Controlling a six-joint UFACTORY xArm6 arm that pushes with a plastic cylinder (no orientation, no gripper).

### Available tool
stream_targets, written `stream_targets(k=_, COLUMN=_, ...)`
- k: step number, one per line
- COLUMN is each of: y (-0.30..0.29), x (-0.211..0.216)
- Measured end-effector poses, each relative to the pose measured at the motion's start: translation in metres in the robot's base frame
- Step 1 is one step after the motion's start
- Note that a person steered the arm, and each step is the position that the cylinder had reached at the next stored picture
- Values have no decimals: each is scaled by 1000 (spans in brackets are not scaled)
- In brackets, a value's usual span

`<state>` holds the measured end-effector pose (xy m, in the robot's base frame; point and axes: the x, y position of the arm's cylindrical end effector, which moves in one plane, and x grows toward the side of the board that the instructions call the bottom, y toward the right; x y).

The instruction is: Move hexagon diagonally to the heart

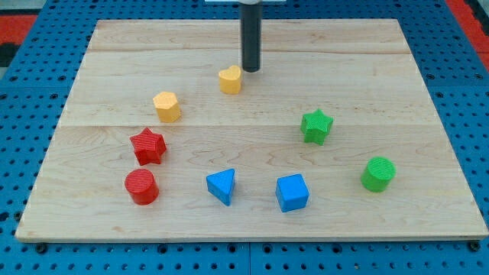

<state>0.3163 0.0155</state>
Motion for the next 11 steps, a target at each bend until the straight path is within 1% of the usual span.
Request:
stream_targets(k=1, y=-78, x=-24)
stream_targets(k=2, y=-125, x=-7)
stream_targets(k=3, y=-60, x=4)
stream_targets(k=4, y=-22, x=12)
stream_targets(k=5, y=-39, x=8)
stream_targets(k=6, y=-117, x=10)
stream_targets(k=7, y=-97, x=26)
stream_targets(k=8, y=-46, x=29)
stream_targets(k=9, y=-45, x=37)
stream_targets(k=10, y=-94, x=33)
stream_targets(k=11, y=-191, x=30)
